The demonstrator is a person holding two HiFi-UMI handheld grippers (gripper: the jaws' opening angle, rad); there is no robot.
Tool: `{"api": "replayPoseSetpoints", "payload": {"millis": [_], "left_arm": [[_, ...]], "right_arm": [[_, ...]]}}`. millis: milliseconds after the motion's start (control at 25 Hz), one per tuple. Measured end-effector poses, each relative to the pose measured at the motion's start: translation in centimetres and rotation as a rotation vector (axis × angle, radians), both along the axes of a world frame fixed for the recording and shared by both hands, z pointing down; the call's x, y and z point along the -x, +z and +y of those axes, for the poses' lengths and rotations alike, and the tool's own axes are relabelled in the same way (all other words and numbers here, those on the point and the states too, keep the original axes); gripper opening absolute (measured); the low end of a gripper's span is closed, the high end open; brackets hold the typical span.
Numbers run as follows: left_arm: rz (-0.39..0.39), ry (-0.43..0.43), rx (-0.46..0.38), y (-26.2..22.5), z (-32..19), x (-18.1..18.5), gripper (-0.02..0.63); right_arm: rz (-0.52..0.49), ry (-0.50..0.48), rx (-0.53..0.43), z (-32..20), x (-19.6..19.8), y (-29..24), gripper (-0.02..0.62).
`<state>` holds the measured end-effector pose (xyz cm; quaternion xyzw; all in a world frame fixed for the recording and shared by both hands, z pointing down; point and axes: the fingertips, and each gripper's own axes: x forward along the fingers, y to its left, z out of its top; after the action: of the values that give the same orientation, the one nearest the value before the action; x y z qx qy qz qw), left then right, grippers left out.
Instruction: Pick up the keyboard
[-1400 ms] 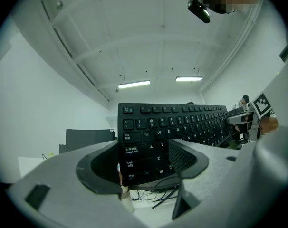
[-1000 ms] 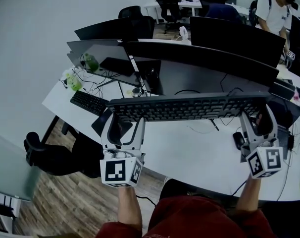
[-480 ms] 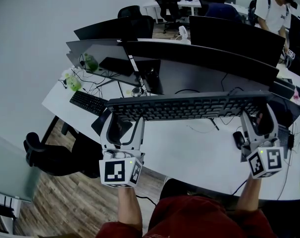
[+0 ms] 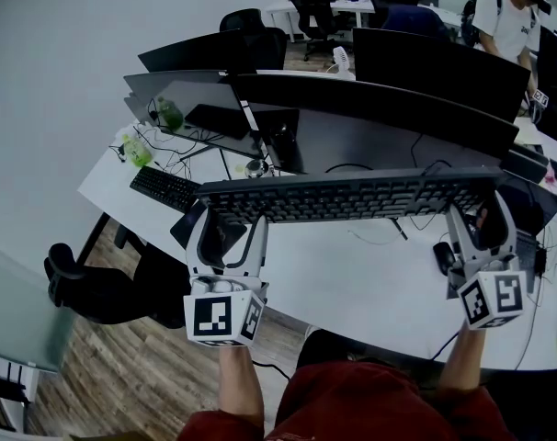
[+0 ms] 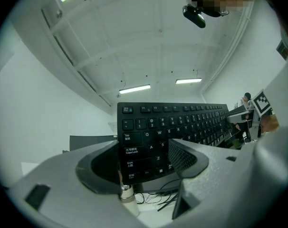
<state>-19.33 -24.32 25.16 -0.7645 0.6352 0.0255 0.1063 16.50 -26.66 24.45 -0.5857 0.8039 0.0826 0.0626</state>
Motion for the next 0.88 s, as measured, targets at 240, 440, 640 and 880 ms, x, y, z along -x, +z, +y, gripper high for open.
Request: {"api": "replayPoseSetpoints", "payload": {"millis": [240, 440, 640, 880], "left_arm": [[0.003, 0.005, -0.001, -0.21, 0.14, 0.03, 0.307], [0.005, 0.008, 0.000, -0.16, 0.18, 0.09, 0.307], [0.007, 0.007, -0.002, -0.04, 0.48, 0.34, 0.307], [0.009, -0.001, 0.000, 0.03, 0.58, 0.40, 0.307]], "right_arm": [[0.002, 0.005, -0.006, 0.37, 0.04, -0.36, 0.347], [0.004, 0.010, -0.007, 0.51, 0.09, -0.40, 0.347], [0.007, 0.010, -0.006, 0.74, 0.36, -0.31, 0.347], [0.005, 0.002, 0.002, 0.58, 0.44, -0.16, 0.344]]}}
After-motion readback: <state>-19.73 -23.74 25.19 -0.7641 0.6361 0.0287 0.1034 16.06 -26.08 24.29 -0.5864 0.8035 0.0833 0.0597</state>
